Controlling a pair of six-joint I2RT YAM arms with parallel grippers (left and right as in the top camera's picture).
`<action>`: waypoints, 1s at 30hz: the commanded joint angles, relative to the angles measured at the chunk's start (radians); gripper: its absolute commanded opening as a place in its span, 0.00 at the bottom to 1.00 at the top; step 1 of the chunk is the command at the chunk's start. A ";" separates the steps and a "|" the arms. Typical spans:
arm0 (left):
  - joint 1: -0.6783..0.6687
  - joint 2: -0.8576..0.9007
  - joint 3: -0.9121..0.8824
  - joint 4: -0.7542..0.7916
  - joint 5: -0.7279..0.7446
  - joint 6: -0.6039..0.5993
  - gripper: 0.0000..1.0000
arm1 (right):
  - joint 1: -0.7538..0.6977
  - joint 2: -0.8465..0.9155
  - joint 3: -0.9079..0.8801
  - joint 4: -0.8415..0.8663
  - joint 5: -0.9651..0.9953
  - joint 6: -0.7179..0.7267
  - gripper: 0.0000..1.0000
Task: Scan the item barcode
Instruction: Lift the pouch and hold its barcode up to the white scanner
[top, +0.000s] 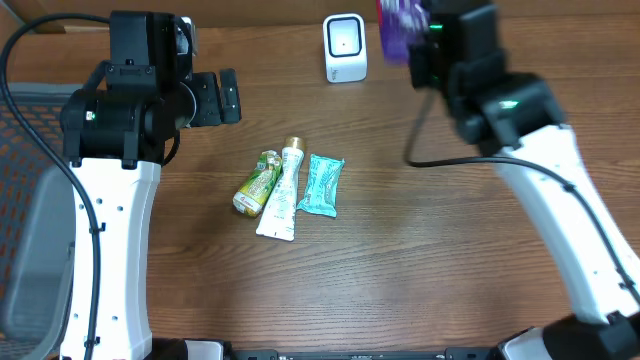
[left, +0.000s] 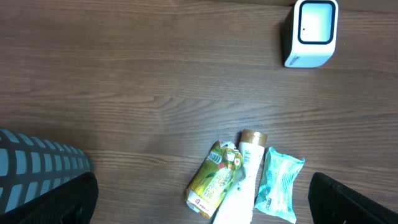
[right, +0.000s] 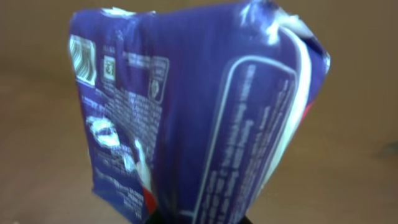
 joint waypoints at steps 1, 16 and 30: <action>0.004 0.008 0.013 0.000 -0.013 0.019 0.99 | 0.045 0.112 0.035 0.187 0.466 -0.291 0.04; 0.004 0.008 0.013 0.000 -0.013 0.019 1.00 | 0.058 0.605 0.035 0.912 0.474 -1.374 0.04; 0.004 0.008 0.013 0.001 -0.013 0.019 1.00 | 0.061 0.657 0.035 0.976 0.346 -1.378 0.04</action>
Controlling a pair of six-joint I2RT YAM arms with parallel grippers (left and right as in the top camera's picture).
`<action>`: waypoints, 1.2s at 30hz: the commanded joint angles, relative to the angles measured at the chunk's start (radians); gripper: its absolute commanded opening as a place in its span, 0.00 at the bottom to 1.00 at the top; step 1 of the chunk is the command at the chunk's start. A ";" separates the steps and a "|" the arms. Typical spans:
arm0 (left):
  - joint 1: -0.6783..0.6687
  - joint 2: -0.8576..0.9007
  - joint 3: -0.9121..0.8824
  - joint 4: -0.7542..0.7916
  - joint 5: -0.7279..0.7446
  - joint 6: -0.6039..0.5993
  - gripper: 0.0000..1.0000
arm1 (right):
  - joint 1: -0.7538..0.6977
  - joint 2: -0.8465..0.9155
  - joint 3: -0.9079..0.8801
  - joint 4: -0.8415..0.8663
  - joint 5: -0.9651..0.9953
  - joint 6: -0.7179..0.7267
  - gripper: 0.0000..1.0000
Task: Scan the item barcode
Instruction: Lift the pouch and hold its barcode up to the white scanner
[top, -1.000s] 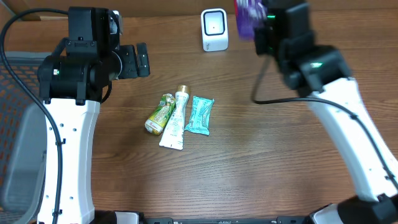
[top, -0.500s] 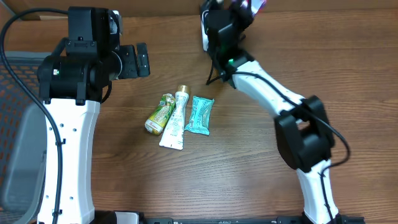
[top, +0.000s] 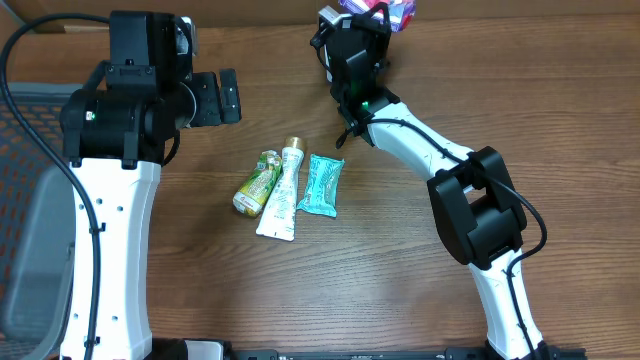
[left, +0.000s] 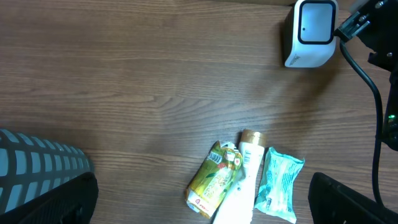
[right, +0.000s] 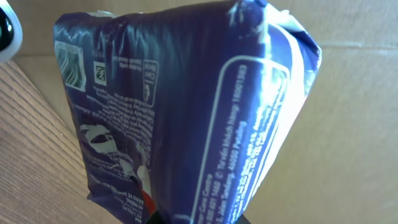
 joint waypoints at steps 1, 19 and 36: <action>0.004 0.008 0.013 0.000 -0.013 0.019 0.99 | 0.002 0.005 0.009 0.013 -0.035 -0.011 0.04; 0.004 0.008 0.013 0.000 -0.013 0.019 1.00 | 0.004 0.114 0.009 0.198 -0.042 -0.010 0.04; 0.004 0.008 0.013 0.000 -0.013 0.019 1.00 | 0.008 0.132 0.008 0.203 -0.016 0.029 0.04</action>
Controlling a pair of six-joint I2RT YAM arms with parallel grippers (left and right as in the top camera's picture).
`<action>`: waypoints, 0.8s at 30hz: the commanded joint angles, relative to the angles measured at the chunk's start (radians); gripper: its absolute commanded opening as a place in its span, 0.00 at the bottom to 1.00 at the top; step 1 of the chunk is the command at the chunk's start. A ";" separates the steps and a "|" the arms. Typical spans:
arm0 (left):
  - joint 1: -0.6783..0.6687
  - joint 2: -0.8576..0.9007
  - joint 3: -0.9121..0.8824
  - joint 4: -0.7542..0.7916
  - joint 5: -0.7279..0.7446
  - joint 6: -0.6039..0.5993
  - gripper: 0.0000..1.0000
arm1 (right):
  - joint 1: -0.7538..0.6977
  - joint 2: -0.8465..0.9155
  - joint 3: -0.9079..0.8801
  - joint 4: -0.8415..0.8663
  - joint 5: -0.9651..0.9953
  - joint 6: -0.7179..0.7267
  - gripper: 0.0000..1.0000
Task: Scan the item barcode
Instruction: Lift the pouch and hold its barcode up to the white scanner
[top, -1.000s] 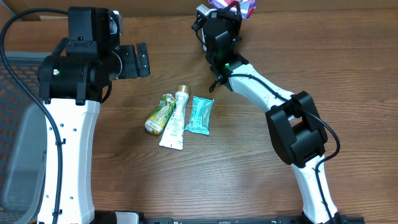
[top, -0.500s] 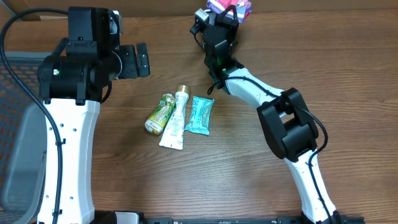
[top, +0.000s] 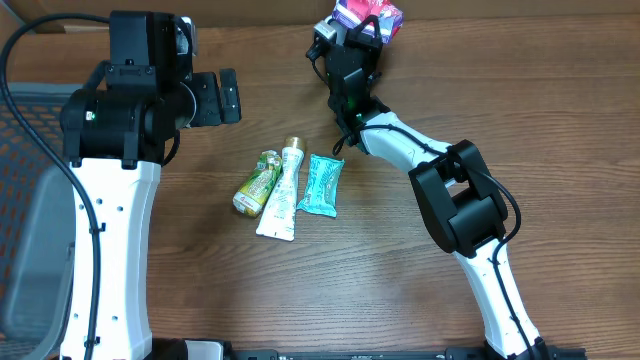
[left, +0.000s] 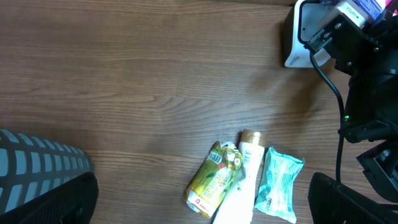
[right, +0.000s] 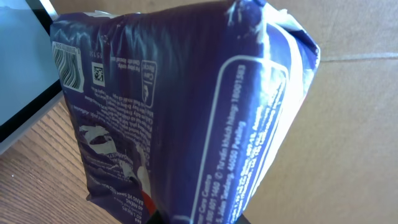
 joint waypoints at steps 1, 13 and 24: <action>0.004 0.008 0.013 0.000 -0.013 0.019 1.00 | 0.007 0.001 0.008 0.014 0.012 0.025 0.04; 0.004 0.008 0.013 0.000 -0.013 0.019 1.00 | 0.008 0.001 -0.027 -0.013 0.006 0.099 0.04; 0.004 0.008 0.013 0.000 -0.013 0.019 1.00 | 0.017 0.001 -0.029 0.005 0.032 0.055 0.04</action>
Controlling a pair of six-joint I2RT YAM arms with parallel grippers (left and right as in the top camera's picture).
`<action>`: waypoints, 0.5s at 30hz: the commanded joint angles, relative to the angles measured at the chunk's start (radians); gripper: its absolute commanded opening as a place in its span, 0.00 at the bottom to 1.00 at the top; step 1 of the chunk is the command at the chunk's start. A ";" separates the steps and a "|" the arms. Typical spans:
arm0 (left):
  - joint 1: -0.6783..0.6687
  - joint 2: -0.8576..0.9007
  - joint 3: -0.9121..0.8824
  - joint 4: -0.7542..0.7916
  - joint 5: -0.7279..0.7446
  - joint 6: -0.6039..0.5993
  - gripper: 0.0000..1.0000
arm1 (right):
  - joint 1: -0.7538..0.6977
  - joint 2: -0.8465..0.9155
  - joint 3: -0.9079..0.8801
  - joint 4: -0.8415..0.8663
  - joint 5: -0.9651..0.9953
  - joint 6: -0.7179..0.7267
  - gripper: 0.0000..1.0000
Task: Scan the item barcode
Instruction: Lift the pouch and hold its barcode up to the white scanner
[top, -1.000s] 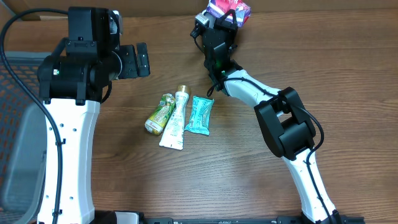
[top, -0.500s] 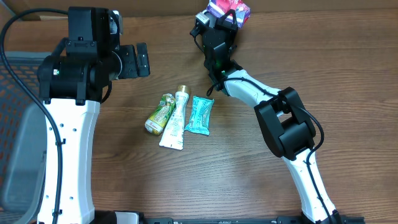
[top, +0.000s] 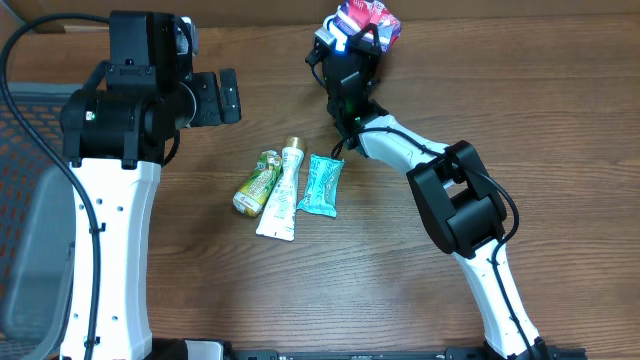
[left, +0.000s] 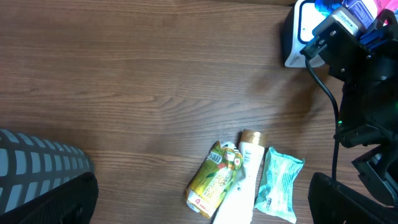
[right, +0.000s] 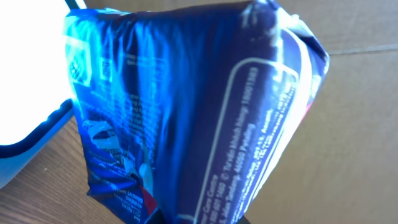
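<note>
My right gripper (top: 352, 42) is shut on a blue-purple packet (right: 186, 118) with small print, holding it right in front of the white scanner (left: 300, 38) at the table's far edge. The scanner's face (right: 28, 93) glows bright white beside the packet, and blue light falls on the wrapper. From overhead the packet's red and white end (top: 366, 17) shows above the gripper. My left gripper (top: 215, 97) hangs open high over the table's left, well away from the scanner, nothing between its fingers.
Three more items lie mid-table: a green-yellow pouch (top: 257, 183), a white tube (top: 281, 190) and a teal packet (top: 322, 185). A grey mesh basket (top: 30, 200) stands at the left edge. A cardboard wall (right: 354, 124) rises behind the scanner.
The packet has shifted slightly nearer the scanner's face, which now glows white in the right wrist view. Blue light now covers the wrapper. The left arm has not moved.
My right gripper held the packet high to the right of the scanner. A second later the arm lay stretched toward the back with the packet by the scanner. The packet then stood at the scanner's face, and now it is lit by it.
</note>
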 joint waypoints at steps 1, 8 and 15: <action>0.004 0.008 0.013 0.000 -0.013 0.019 1.00 | 0.010 0.001 -0.004 0.056 0.024 -0.036 0.04; 0.004 0.008 0.013 0.000 -0.013 0.019 1.00 | 0.022 -0.002 -0.004 0.361 0.062 -0.251 0.04; 0.004 0.008 0.013 0.000 -0.013 0.019 0.99 | 0.034 -0.059 -0.004 0.402 0.092 -0.308 0.04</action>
